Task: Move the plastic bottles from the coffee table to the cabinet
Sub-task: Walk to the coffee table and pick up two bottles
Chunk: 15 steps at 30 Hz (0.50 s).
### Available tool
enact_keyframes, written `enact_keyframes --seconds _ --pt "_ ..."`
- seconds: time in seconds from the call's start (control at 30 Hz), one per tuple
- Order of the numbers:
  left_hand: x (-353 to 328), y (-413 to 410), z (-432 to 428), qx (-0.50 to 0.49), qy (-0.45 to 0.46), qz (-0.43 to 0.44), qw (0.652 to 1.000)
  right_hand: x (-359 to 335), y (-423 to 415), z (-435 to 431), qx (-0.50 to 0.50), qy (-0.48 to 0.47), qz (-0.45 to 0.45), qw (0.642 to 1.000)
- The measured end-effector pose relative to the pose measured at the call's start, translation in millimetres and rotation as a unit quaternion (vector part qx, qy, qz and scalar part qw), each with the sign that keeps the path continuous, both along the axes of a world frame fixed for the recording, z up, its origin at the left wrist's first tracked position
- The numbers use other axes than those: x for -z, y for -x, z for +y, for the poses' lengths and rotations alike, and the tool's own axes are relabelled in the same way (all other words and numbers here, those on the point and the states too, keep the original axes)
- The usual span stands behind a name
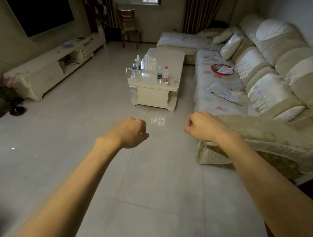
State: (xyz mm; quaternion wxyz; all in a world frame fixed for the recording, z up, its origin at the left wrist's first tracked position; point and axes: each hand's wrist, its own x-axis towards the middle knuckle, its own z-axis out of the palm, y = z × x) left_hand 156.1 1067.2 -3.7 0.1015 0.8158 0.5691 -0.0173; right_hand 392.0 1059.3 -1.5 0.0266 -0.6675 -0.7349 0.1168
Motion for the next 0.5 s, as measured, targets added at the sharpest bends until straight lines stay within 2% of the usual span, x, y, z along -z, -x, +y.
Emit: enact_keyframes --seconds 0.23,0.5 --pt "2 -19 64 0.006 0.006 0.016 1.000 4 -16 62 0.011 0.000 0.008 1.000" --pt "0 -67 152 -0.023 0.009 0.027 0.999 12 -64 166 -0.026 -0.007 0.031 0.999"
